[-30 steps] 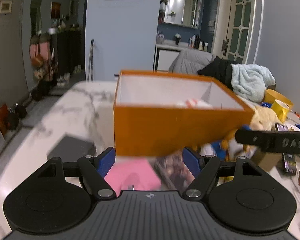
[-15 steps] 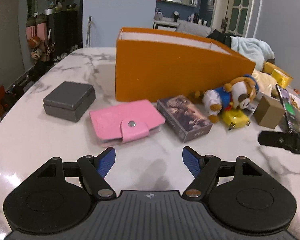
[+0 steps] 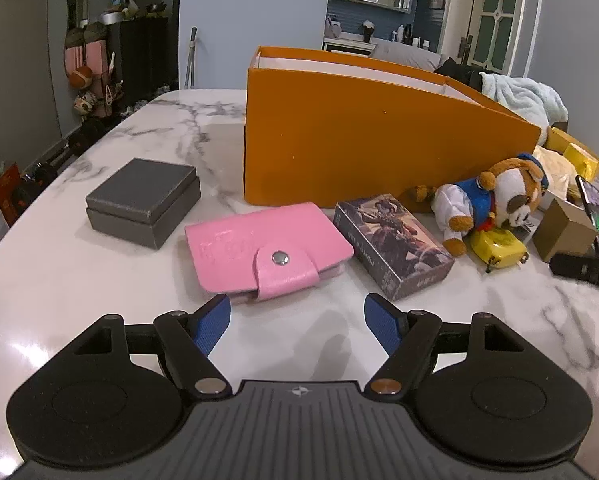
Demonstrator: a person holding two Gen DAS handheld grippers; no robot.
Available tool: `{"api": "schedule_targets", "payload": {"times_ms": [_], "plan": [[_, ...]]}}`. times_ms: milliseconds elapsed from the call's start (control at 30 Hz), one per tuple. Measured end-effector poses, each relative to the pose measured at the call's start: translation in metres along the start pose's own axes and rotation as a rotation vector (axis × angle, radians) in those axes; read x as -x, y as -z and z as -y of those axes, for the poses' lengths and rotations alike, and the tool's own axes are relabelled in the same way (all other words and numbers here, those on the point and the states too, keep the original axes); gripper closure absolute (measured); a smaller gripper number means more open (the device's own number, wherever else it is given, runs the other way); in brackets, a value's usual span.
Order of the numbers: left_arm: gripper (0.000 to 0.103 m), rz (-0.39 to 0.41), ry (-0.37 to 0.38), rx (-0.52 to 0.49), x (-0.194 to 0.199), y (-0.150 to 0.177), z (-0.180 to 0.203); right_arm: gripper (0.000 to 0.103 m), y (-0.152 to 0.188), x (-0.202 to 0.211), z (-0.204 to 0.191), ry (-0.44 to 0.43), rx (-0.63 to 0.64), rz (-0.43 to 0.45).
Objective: Organize objects
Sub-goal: 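Move both tools back toward the pink wallet and the small brown box, then grasp the dark gray box with the left gripper while the right grasps the brown cardboard box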
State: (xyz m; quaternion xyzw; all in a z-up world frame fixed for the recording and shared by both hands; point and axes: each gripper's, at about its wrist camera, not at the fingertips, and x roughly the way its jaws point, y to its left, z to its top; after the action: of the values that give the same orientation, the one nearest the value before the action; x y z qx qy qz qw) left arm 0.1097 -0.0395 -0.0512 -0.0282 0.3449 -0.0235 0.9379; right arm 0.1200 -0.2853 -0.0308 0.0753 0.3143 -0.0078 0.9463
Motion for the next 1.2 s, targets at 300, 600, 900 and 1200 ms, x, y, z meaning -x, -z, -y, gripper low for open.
{"api": "schedule_targets", "payload": {"times_ms": [300,600,900,1200], "plan": [[0.016,0.016,-0.028,0.011,-0.006,-0.013,-0.003,0.011,-0.034,-0.015,0.016,0.083,-0.043,0.082],[0.015,0.044,-0.092,0.001,-0.006,-0.016,-0.004,0.01,-0.047,-0.041,0.018,0.168,0.001,0.08],[0.015,0.084,-0.116,-0.03,-0.003,-0.03,-0.014,0.029,-0.044,-0.062,0.022,0.196,0.02,0.026],[0.015,0.12,-0.208,0.063,-0.013,-0.055,-0.068,0.042,-0.042,-0.07,0.031,0.201,0.018,-0.012]]}}
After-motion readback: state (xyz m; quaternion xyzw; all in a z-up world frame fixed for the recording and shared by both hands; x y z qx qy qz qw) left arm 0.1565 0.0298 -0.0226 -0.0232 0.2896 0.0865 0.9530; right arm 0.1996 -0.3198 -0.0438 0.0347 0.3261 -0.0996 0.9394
